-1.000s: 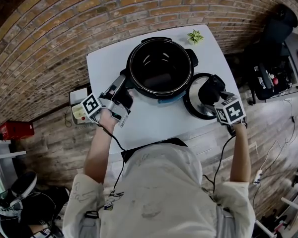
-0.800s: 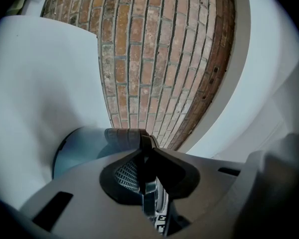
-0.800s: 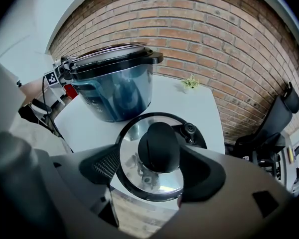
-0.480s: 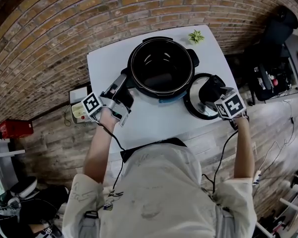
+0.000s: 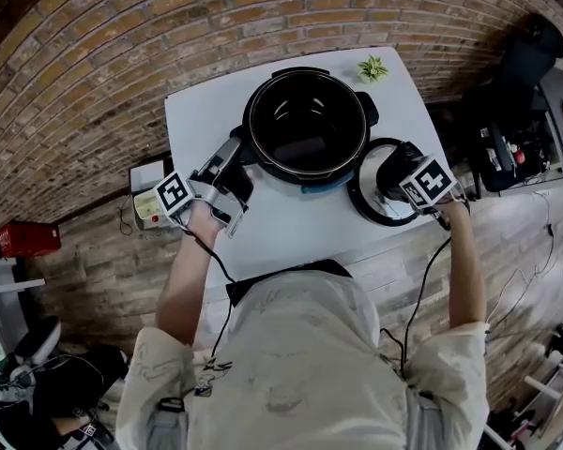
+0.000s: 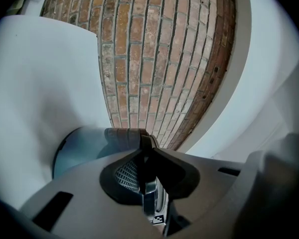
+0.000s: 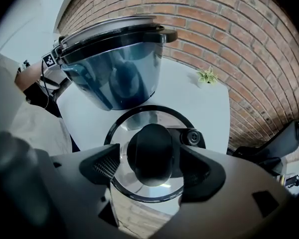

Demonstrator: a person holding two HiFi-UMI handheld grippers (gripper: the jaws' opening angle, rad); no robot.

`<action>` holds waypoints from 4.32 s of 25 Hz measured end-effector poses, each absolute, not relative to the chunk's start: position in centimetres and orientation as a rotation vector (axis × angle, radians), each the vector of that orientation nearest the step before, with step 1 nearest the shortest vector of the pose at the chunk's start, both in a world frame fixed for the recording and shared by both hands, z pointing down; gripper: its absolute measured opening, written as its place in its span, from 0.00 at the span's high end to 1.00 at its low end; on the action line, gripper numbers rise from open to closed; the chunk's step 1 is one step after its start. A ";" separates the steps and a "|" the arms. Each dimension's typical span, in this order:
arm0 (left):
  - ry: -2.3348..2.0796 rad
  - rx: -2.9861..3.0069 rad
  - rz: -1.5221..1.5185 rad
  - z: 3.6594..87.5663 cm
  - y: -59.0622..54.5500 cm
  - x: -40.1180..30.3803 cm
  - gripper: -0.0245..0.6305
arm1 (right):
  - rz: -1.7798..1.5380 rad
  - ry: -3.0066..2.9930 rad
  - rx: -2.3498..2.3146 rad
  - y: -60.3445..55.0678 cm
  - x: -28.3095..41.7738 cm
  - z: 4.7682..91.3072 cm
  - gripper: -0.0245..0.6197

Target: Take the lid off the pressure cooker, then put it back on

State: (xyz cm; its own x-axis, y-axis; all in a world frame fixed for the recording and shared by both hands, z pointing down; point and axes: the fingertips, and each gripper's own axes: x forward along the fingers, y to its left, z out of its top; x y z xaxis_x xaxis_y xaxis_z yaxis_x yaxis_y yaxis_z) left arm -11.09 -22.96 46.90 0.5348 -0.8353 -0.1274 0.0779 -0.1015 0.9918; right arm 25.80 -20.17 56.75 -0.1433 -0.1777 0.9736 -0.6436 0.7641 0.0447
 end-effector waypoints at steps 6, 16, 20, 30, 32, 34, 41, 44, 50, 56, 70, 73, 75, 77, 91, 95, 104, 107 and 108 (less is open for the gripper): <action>-0.689 1.477 -0.881 47.0 -23.0 -11.1 0.85 | 0.436 -1.642 0.607 -21.0 26.3 58.7 0.36; -0.691 1.472 -0.891 46.9 -23.0 -11.1 0.85 | 0.503 -1.626 0.509 -20.8 25.9 60.5 0.49; -0.688 1.472 -0.893 46.9 -23.0 -11.0 0.85 | 0.549 -1.612 0.496 -20.7 26.0 60.7 0.50; -0.691 1.470 -0.893 46.9 -23.0 -11.1 0.85 | 0.555 -1.650 0.527 -20.8 25.8 60.5 0.51; -0.695 1.470 -0.888 47.0 -23.0 -11.1 0.85 | 0.558 -1.641 0.528 -20.7 25.9 60.5 0.51; -0.695 1.470 -0.880 47.0 -22.9 -11.1 0.86 | 0.564 -1.629 0.520 -20.4 25.9 60.3 0.51; -0.691 1.467 -0.883 46.9 -23.0 -11.1 0.86 | 0.519 -1.629 0.516 -19.8 25.8 57.8 0.51; -0.692 1.465 -0.883 46.9 -23.0 -11.1 0.86 | 0.521 -1.629 0.518 -19.7 26.2 56.2 0.51; -0.690 1.466 -0.888 46.9 -23.0 -11.1 0.86 | 0.507 -1.611 0.512 -19.1 27.5 52.2 0.51; -0.689 1.467 -0.887 47.0 -23.0 -11.1 0.86 | 0.455 -1.616 0.508 -19.3 27.8 46.6 0.51; -0.691 1.468 -0.878 47.0 -23.0 -11.1 0.86 | 0.376 -1.714 0.453 -22.0 22.8 35.3 0.51; -0.696 1.472 -0.875 47.1 -23.1 -11.0 0.86 | 0.333 -1.745 0.419 -22.8 20.1 34.5 0.51; -0.697 1.471 -0.875 47.1 -23.1 -11.0 0.86 | 0.306 -1.762 0.387 -23.3 18.1 34.3 0.51; -0.696 1.468 -0.878 47.0 -23.1 -11.1 0.86 | 0.290 -1.774 0.343 -23.6 15.9 34.4 0.51; -0.714 1.458 -0.889 47.0 -23.1 -11.0 0.86 | 0.227 -1.780 0.131 -25.8 5.0 38.1 0.50; -0.711 1.459 -0.892 46.8 -23.1 -10.9 0.86 | 0.236 -1.793 0.125 -26.8 3.6 38.6 0.50; -0.704 1.456 -0.901 46.8 -23.1 -11.0 0.86 | 0.180 -1.773 0.059 -26.7 0.9 40.0 0.50; -0.702 1.457 -0.899 46.9 -23.1 -11.0 0.86 | 0.146 -1.734 0.020 -26.6 0.6 41.1 0.50; -0.700 1.456 -0.899 46.9 -23.1 -11.0 0.86 | 0.150 -1.733 0.005 -26.5 0.6 41.2 0.50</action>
State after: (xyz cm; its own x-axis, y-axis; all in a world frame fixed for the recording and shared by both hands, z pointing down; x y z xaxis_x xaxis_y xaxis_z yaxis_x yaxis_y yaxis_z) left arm -10.96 -23.12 46.86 0.5159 -0.8476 -0.1243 0.0877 -0.0921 0.9919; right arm 0.64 -26.54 41.17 -0.1679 0.0816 0.9824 -0.0883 0.9913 -0.0974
